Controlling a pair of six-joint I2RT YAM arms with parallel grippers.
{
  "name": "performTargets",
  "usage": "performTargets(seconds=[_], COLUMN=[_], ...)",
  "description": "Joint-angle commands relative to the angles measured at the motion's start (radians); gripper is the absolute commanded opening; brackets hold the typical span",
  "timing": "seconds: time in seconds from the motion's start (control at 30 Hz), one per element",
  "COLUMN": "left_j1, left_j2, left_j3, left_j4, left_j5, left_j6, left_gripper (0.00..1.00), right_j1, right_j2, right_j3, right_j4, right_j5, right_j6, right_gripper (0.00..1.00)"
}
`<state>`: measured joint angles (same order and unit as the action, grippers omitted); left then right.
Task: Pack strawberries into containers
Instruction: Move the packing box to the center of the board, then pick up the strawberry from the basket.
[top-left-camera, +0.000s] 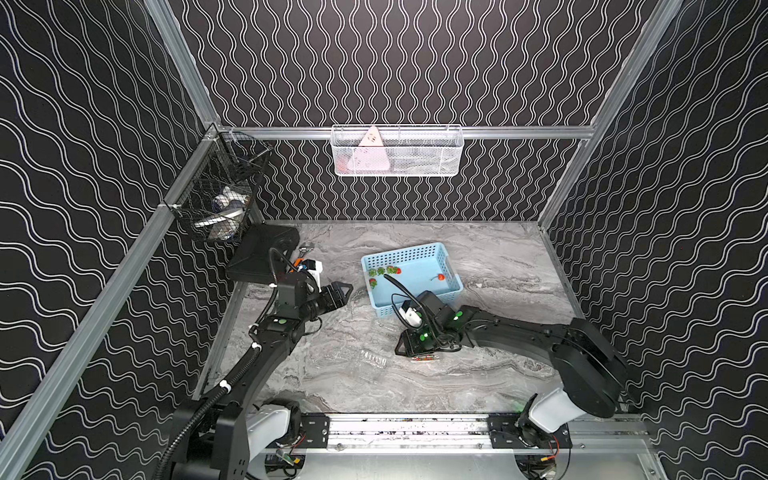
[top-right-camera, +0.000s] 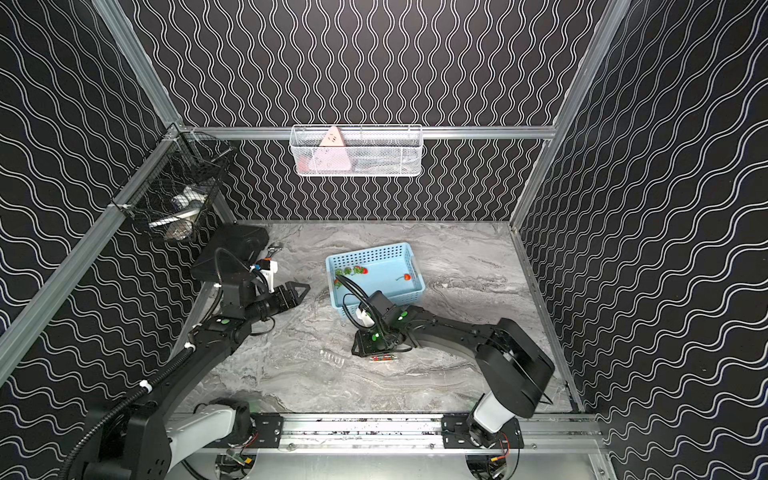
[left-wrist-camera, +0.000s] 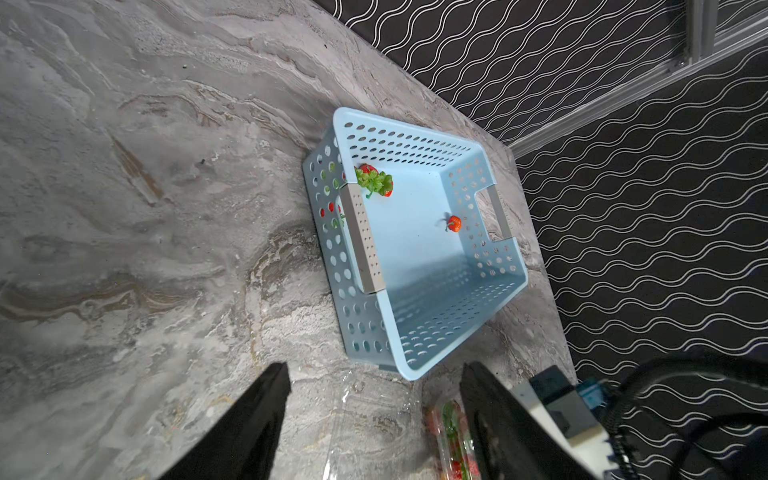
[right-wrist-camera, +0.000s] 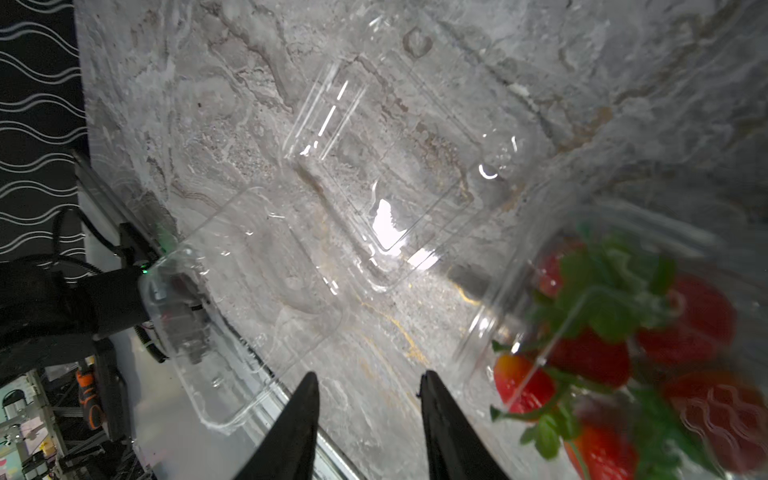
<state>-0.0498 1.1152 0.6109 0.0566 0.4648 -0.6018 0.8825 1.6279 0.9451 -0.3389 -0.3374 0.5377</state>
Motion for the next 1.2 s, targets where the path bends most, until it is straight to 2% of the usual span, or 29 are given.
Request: performTargets(seconds=[0.0,0.17,0.3,0.43,0.57,0.73,0.83,1.0,1.17], left_j1=[0.014,0.022,0.024,0.024,0.024,0.023,0.021,0.004,-0.013], left_j2=[0.009,0.021,0.043,0.067,0.117,0.251,0.330,0.471,0.547], left_j3=[0.025,0.056,0.083,0.108,0.141,0.212,0.256,0.352,0.416], left_j4=[0.019,-0.011,-0.024,-0.042,-0.052,-0.034,-0.017,-0.053,-0.086], left_j5=[0.053,0.076,0.094,0.106,0.127,0.166,0.189,0.237,0.247], left_j6=[-0.006,0.014,0.028,0.044,0.057,0.072,0.073,0.121,0.159], left_gripper=[0.71,0.71,0.71,0.71,0.71,0.71,0.70,0.70,0.69], right_j1=[-0.002,-0.084,-0.201,-0.306,-0.320,-0.336,-0.364,-0.374,-0.391], right_j2=[0.032,-0.020,-0.089,-0.094,-0.066,0.089,0.250,0.549,0.669], right_j3=[0.012,-0.047,-0.071,-0.009,0.120,0.355,0.522,0.854,0.945], right_j4=[-0.080,-0.114,-0.155,-0.215,-0.233,-0.225,-0.239,-0.334,-0.230], right_j5=[0.069,0.119,0.146,0.156,0.099,0.073,0.071,0.161,0.123], right_j6=[-0.013,0.000,-0.040,-0.120,-0.162,-0.224,-0.292,-0.420,-0.482], right_gripper=[0.42,0.42,0.42,0.42,0.42,0.45,0.48,0.52,0.58])
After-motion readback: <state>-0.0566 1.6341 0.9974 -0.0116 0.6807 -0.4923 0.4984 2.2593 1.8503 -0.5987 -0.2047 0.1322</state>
